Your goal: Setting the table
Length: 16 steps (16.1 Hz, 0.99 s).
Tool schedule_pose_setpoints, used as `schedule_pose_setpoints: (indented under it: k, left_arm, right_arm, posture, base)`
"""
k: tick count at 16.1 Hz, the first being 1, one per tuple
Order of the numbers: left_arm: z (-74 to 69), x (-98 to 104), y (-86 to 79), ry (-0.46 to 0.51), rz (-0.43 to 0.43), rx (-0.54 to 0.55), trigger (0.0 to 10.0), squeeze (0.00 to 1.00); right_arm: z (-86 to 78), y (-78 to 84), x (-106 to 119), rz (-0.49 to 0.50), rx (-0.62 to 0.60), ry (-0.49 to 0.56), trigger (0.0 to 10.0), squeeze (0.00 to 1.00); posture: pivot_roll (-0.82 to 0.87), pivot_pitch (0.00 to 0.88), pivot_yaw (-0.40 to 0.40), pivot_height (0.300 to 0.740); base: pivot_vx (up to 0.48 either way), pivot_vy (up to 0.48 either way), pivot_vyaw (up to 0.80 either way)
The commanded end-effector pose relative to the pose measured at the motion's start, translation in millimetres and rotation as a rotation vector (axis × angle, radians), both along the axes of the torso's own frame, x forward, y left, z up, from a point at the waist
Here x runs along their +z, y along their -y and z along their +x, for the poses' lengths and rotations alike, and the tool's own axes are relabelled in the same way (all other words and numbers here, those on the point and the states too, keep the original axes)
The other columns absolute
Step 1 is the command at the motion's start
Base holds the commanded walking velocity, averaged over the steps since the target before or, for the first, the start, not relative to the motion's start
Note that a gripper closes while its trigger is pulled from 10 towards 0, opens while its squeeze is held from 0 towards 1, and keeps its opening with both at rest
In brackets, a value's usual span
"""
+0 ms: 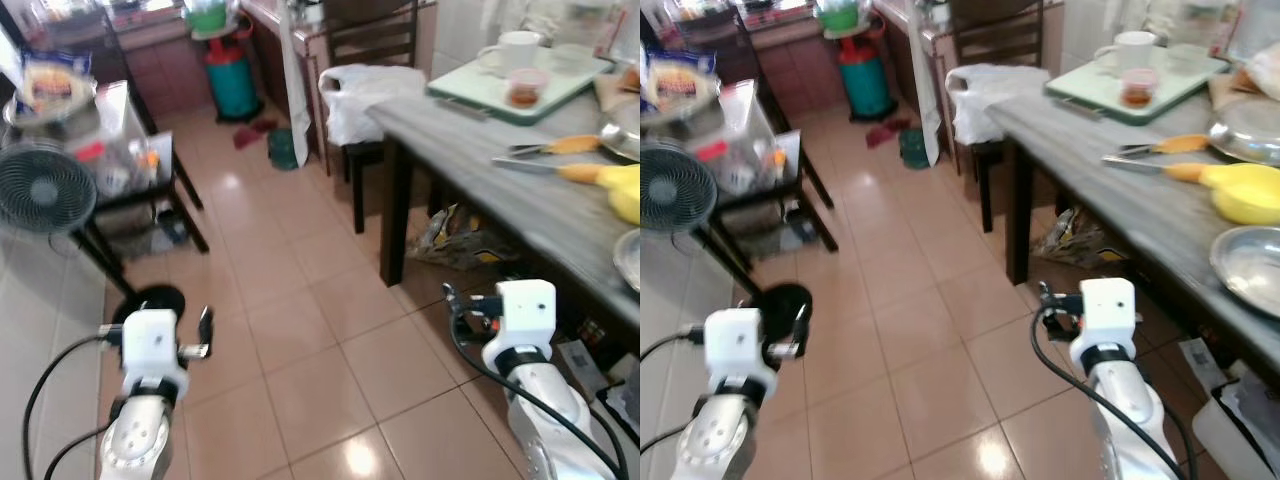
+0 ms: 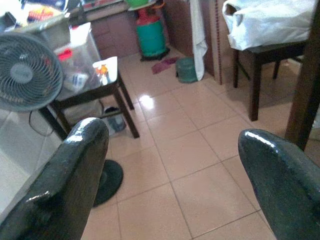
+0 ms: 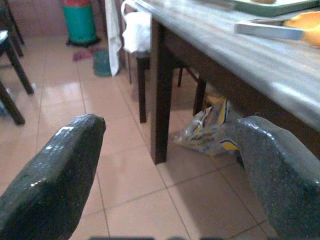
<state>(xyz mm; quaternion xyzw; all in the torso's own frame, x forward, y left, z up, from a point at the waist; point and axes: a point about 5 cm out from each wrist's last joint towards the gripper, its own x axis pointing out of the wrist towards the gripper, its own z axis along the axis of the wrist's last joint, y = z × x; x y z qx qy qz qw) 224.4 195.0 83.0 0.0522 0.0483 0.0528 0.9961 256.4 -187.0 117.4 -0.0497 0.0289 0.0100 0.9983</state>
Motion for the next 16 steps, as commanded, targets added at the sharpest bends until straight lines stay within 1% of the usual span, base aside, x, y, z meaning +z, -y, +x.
schedule_pose_setpoints:
  k: [1,9,12,13,14,16]
  left_arm:
    - [-5.3,-4,-9.6,-0.03,0.02,0.03,10.0,0.0]
    - [-6.9,-7,-7.8,-0.035,0.016,0.038,10.0,0.0]
    - [-10.3,-8,-6.1,-0.03,0.01,0.064,10.0,0.0]
    - [-12.2,-9,-7.0,-0.029,0.006,0.081,10.0,0.0]
    - [-13.8,-10,-6.6,-0.026,-0.002,0.096,10.0,0.0]
    - [-15.9,-10,-6.0,-0.02,-0.005,0.114,10.0,0.0]
  right_arm:
    - [0.7,-6.9,1,0.01,0.023,0.003,10.0,0.0]
    - [2.6,-5.4,3,-0.004,0.039,0.002,10.0,0.0]
    - [9.4,-5.4,5,-0.018,0.07,0.005,10.0,0.0]
    - [12.4,-6.6,7,-0.025,0.089,0.007,10.0,0.0]
    - [14.6,-6.5,8,-0.031,0.102,0.007,10.0,0.0]
    - [18.0,-7.4,9,-0.039,0.121,0.005,10.0,0.0]
  posture:
    - [-0.28,0.082,0.135,0.74]
    - [-0.27,0.085,0.116,0.74]
    - [-0.26,0.077,0.074,0.74]
    - [-0.26,0.077,0.074,0.74]
    - [-0.25,0.074,0.05,0.74]
    - [-0.24,0.072,0.026,0.74]
  base:
    - [0.0,0.356,0.0]
    - [0.0,0.381,0.0]
    - [0.0,0.389,0.0]
    - [0.0,0.39,0.0]
    - [0.0,0.292,0.0]
    - [0.0,0.0,0.0]
